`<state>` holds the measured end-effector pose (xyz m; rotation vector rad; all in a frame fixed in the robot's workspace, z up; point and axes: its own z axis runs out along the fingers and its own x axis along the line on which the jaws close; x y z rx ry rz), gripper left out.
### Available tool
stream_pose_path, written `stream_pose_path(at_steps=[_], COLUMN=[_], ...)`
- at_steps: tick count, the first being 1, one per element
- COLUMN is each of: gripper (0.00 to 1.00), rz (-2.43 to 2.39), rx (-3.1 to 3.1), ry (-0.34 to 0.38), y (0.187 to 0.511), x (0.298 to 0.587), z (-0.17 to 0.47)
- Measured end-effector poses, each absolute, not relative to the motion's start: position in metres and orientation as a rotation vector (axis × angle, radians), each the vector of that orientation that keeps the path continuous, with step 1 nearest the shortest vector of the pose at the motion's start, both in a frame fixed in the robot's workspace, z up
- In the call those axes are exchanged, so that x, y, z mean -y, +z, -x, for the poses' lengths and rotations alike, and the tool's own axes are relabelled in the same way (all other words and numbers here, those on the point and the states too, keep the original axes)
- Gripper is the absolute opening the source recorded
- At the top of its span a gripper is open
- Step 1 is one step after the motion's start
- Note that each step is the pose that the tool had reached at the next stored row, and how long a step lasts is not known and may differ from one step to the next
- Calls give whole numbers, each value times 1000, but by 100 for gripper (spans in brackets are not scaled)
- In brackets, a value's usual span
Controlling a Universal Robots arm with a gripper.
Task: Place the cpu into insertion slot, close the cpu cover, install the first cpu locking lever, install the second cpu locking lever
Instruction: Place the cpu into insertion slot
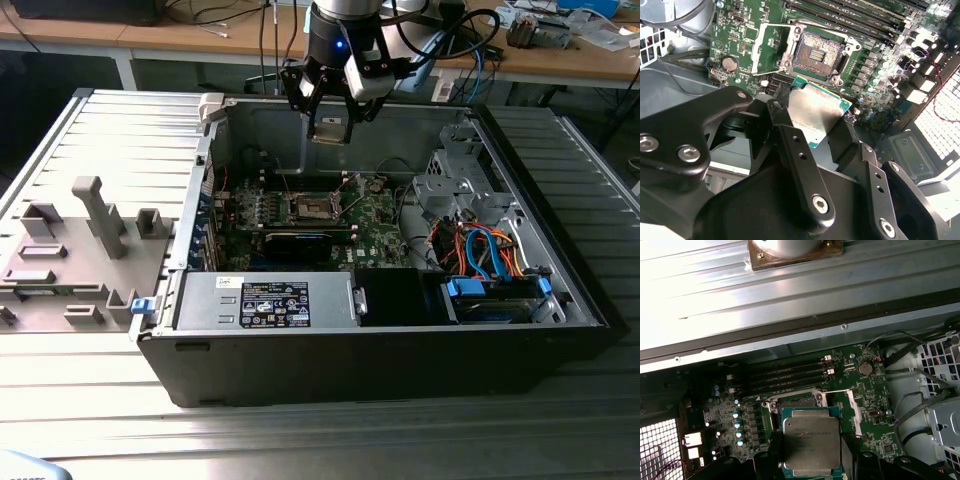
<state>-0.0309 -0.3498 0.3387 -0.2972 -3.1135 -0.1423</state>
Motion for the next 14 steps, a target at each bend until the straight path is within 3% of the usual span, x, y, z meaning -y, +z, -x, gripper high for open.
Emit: stream_pose_path(at_steps=[14], gripper=[55], rz=[309], rx=[3113], ry=[-142], y=[339], x=[350], z=[31])
